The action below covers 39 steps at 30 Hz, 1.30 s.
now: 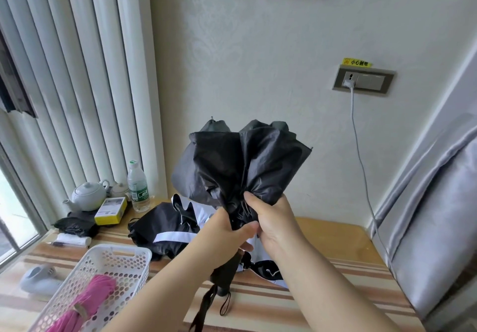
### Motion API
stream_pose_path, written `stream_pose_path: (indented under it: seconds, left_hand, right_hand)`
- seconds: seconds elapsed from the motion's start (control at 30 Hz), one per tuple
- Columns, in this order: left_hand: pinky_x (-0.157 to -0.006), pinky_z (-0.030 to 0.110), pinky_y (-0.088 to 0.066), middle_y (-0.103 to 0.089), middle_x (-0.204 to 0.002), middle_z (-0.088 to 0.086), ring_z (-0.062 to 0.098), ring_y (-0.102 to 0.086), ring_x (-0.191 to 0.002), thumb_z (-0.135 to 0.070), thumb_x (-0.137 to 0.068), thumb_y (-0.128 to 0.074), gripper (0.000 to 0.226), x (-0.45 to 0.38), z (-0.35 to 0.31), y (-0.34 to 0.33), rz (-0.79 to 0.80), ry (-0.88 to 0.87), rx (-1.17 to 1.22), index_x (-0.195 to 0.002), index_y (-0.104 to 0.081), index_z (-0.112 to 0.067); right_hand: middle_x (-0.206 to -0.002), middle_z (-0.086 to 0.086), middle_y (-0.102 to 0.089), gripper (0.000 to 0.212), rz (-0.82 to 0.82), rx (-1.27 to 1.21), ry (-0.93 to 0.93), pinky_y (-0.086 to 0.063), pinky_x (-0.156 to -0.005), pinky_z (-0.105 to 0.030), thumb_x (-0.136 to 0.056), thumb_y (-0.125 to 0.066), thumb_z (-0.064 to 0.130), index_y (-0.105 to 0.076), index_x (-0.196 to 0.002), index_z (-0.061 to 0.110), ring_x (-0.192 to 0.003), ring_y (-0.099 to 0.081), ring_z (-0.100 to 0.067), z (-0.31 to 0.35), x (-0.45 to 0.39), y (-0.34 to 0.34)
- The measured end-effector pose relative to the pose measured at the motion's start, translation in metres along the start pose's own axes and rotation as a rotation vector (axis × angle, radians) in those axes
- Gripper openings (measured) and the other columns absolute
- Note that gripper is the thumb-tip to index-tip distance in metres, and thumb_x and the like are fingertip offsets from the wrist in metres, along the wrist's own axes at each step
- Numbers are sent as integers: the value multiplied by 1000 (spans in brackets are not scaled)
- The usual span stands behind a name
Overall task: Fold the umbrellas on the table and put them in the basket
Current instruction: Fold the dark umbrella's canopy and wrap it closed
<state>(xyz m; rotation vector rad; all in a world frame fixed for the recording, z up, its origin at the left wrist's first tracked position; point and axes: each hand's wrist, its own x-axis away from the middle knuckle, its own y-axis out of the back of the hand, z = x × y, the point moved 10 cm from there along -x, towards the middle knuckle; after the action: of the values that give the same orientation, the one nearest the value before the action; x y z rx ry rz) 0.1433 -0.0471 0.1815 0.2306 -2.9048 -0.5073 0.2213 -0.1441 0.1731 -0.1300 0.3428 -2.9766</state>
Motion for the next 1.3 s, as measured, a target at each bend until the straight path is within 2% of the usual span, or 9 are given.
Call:
stream_pose_path:
  seconds: [0.13,0.27,0.5,0.73,0.87,1.0,1.13,1.2,1.3]
  left_hand:
    - [-51,21,-47,-59,-53,-2,10,-57,-47,-28,-83,-71,25,0,4,3,-4,69,108,-86,-52,-12]
    - [-46,21,-44,-49,-49,1,16,-51,-49,-15,-84,-70,18,-1,2,-1,36,62,376,-75,-58,-5]
    - [-45,19,-43,-51,-53,1,8,-44,-39,-4,-94,-51,20,-5,-11,1,119,34,764,-76,-58,0]
    - [-46,22,-40,-39,-49,1,16,-43,-46,-16,-94,-55,26,-8,11,1,42,95,627,-72,-53,-4]
    - [-43,23,-42,-44,-48,0,16,-47,-47,-18,-92,-60,20,-6,21,1,-59,118,566,-83,-52,-2]
    - [-43,21,-40,-40,-49,0,14,-47,-44,-20,-95,-55,23,-6,15,9,-47,68,641,-82,-53,-2]
    - [-44,18,-43,-38,-48,-1,15,-46,-46,-19,-97,-51,29,-10,9,19,-35,45,827,-71,-53,-5]
    - [-43,17,-41,-37,-48,-1,15,-45,-47,-19,-97,-50,30,-9,9,18,-19,41,802,-70,-53,-6]
    - [-42,18,-39,-37,-49,-1,16,-46,-49,-20,-97,-51,31,-6,13,14,-19,44,748,-69,-53,-7]
  right_hand:
    - [-110,-2,-72,39,124,83,-29,-53,-94,-46,-84,-67,27,-59,-121,20,-103,-68,-23,7,1,-6]
    - [-114,-4,-70,53,185,165,-33,-50,-99,-46,-80,-62,41,-56,-126,16,-107,-66,-22,18,1,-9]
    - [-95,-8,-71,40,128,-148,-106,-51,-70,-32,-103,-31,41,-59,-109,13,-85,-68,-22,40,9,8]
    - [-111,6,-38,61,-33,548,399,-44,-57,-11,-80,-73,33,-30,-123,30,-79,-53,-7,94,46,-1]
    - [-111,2,-43,57,-37,906,513,-39,-55,-10,-84,-65,17,-30,-129,22,-73,-47,-7,96,38,-21]
    - [-86,11,-58,20,-108,622,514,-40,-59,-4,-90,-58,5,-53,-102,20,-70,-57,1,106,28,3]
    - [-98,-8,-65,10,-84,45,275,-56,-74,-26,-97,-53,9,-53,-96,19,-74,-69,-10,73,19,23]
    - [-98,-6,-66,11,-85,160,279,-57,-77,-31,-97,-53,14,-52,-97,25,-75,-70,-12,72,18,23]
    - [-89,10,-64,34,-15,380,383,-49,-67,-10,-87,-66,15,-44,-103,36,-76,-63,3,92,25,8]
